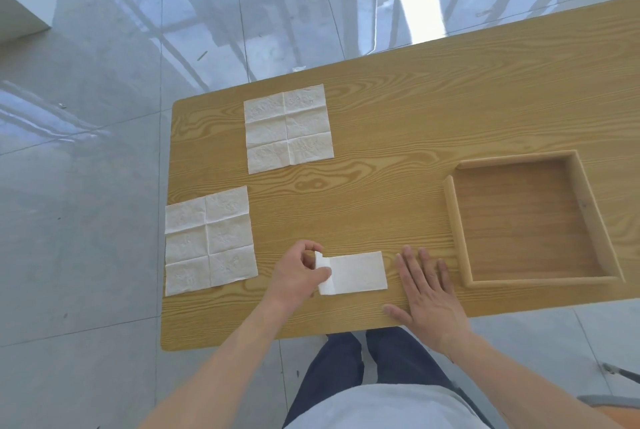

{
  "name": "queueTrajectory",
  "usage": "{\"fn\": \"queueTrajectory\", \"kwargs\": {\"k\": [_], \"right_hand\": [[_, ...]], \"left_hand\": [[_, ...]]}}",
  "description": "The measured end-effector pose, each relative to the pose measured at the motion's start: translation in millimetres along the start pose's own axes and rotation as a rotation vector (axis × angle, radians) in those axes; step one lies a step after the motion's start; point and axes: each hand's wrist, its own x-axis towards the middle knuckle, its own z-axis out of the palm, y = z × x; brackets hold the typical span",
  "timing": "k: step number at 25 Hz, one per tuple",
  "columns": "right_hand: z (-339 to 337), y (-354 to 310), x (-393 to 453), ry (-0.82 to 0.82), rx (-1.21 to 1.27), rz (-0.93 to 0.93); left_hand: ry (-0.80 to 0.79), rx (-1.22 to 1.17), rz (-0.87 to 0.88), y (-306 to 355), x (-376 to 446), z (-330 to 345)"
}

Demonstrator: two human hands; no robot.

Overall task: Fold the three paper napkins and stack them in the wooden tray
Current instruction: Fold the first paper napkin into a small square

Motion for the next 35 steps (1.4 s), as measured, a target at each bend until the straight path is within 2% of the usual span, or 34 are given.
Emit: {"fn": "queueTrajectory", "kwargs": {"k": [3,11,19,22,24,26,28,31,35], "right_hand": [[-2.4,-1.0,-0.5,-0.01,0.016,0.002],[-3.9,-0.1,2.0,-0.058,0.039,-0.01],[-5.6,-0.5,3.4,-0.065,0.063,-0.027],[-6.3,-1.1,3.0,-0.079,0.054,-0.031],[-7.6,-2.1,1.0,-0.076,0.082,-0.012],[-13.4,-8.9,-0.3,-0.054,0.08,-0.017],[-19.5,-19.0,-0.2,-0.009,0.032,-0.105],[-24.5,-36.8,7.1,-0.022,-0.062,-0.285],[-22.1,-36.8,14.8,-0.069,-0.129,-0.287]], "left_hand": [[-0.048,0.004,0.006,7.9,2.1,26.5],[-0.043,0.116,-0.059,13.1,21.8,76.6],[-0.086,0.079,-0.015,8.9,20.8,86.6],[-0.083,0.089,0.061,-2.8,9.7,75.9],[0.03,0.338,0.246,-17.0,-1.4,65.2],[0.192,0.665,0.507,-36.9,-11.3,54.2],[0.211,0.864,0.629,-50.6,-17.8,52.4],[0.043,1.049,0.553,-62.9,-21.6,58.9],[-0.097,1.166,0.456,-67.1,-19.6,68.0]]}}
